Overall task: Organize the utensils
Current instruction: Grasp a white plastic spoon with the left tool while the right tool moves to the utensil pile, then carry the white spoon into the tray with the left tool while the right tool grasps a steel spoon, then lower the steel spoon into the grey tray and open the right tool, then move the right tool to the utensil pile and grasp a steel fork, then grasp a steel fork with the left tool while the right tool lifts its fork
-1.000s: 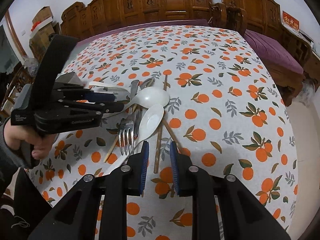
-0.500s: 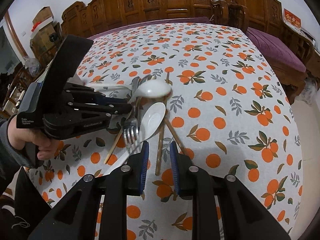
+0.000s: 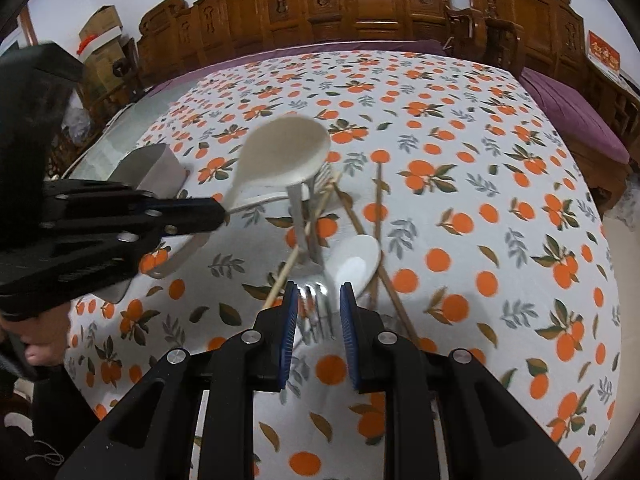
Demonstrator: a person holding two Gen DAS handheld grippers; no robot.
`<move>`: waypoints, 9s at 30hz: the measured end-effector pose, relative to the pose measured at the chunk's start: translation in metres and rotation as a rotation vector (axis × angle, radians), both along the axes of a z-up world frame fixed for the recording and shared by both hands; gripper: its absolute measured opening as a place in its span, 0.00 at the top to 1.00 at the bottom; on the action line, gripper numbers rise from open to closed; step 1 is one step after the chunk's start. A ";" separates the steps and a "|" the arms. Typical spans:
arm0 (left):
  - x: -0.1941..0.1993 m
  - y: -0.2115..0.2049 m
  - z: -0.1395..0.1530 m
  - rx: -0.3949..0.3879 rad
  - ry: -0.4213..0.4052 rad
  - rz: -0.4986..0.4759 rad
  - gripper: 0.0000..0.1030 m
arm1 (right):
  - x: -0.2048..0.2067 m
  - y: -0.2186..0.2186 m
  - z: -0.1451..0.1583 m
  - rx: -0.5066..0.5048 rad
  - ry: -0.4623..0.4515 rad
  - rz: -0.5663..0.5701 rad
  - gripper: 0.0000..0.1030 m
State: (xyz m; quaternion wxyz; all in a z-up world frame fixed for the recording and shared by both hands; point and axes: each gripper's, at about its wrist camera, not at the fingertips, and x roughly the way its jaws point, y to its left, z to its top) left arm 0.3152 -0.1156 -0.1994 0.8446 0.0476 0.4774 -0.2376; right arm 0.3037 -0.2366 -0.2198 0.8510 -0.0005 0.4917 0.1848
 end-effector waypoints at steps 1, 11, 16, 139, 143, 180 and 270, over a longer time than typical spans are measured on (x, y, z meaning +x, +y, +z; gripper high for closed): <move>-0.002 0.004 0.004 -0.002 -0.007 0.007 0.97 | 0.001 0.003 -0.001 -0.002 0.002 0.006 0.77; -0.020 0.036 0.029 -0.004 -0.047 0.062 0.97 | 0.007 0.037 -0.016 -0.129 -0.008 0.074 0.67; -0.026 0.050 0.034 -0.008 -0.052 0.083 0.97 | 0.005 0.047 -0.024 -0.216 -0.032 0.104 0.65; -0.103 0.312 0.094 0.061 -0.170 0.558 0.28 | -0.008 0.269 0.026 -0.054 0.015 0.271 0.85; -0.103 0.308 0.094 0.071 -0.172 0.550 0.28 | -0.009 0.270 0.020 -0.005 0.047 0.288 0.86; -0.084 0.163 0.077 0.049 -0.127 0.366 0.17 | -0.048 0.041 0.064 -0.014 -0.080 0.054 0.68; 0.052 0.019 -0.024 0.145 0.093 0.062 0.93 | 0.035 0.001 0.021 -0.019 0.000 0.091 0.98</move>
